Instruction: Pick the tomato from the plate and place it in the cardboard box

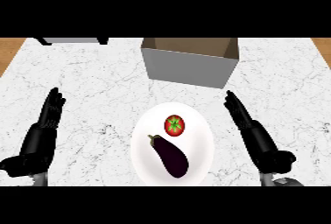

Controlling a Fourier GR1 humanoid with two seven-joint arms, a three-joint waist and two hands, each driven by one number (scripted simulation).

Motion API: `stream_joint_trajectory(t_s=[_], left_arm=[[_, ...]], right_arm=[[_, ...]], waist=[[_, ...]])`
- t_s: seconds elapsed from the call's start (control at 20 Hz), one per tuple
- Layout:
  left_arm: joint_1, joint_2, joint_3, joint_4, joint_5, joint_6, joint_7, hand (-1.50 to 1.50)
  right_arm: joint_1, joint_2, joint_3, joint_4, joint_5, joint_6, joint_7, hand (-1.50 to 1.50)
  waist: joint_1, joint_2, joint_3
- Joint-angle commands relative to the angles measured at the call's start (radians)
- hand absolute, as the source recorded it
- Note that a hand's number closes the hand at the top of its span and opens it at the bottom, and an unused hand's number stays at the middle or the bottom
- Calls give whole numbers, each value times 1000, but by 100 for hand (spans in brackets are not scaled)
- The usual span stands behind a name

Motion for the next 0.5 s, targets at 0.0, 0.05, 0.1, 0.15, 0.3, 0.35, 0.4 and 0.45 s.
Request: stream_joint_trajectory(t_s=[0.0,0.05,0.1,0.15,0.3,0.35,0.4,0.45], left_arm=[[-34,-3,-1,25,-33,5,49,0],[-68,3,-20,53,-68,29,83,0],[-12,36,-20,31,-54,-8,80,0],[-35,50,-27,40,-68,-10,117,0],[-7,48,-38,78,-71,-16,132,0],[-22,51,-44,92,-66,-31,163,0],[-55,26,-60,124,-79,-20,190,0],[-72,32,-46,123,-69,-30,201,0]], right_arm=[[-128,52,-25,27,-35,41,22,-150],[-183,124,47,20,-16,18,22,-150],[-270,126,27,-21,-61,51,65,-150],[-332,169,40,39,-65,69,14,-150],[-386,-127,52,78,290,40,26,-150],[-436,-34,66,131,330,-48,35,150],[-434,191,57,239,268,-190,74,150],[-445,255,36,305,227,-198,22,-150]], waist=[[10,-4,-14],[15,-1,-13],[38,-3,-13],[56,4,-12],[29,-19,-41],[43,1,-22],[35,8,-15],[32,5,-14]])
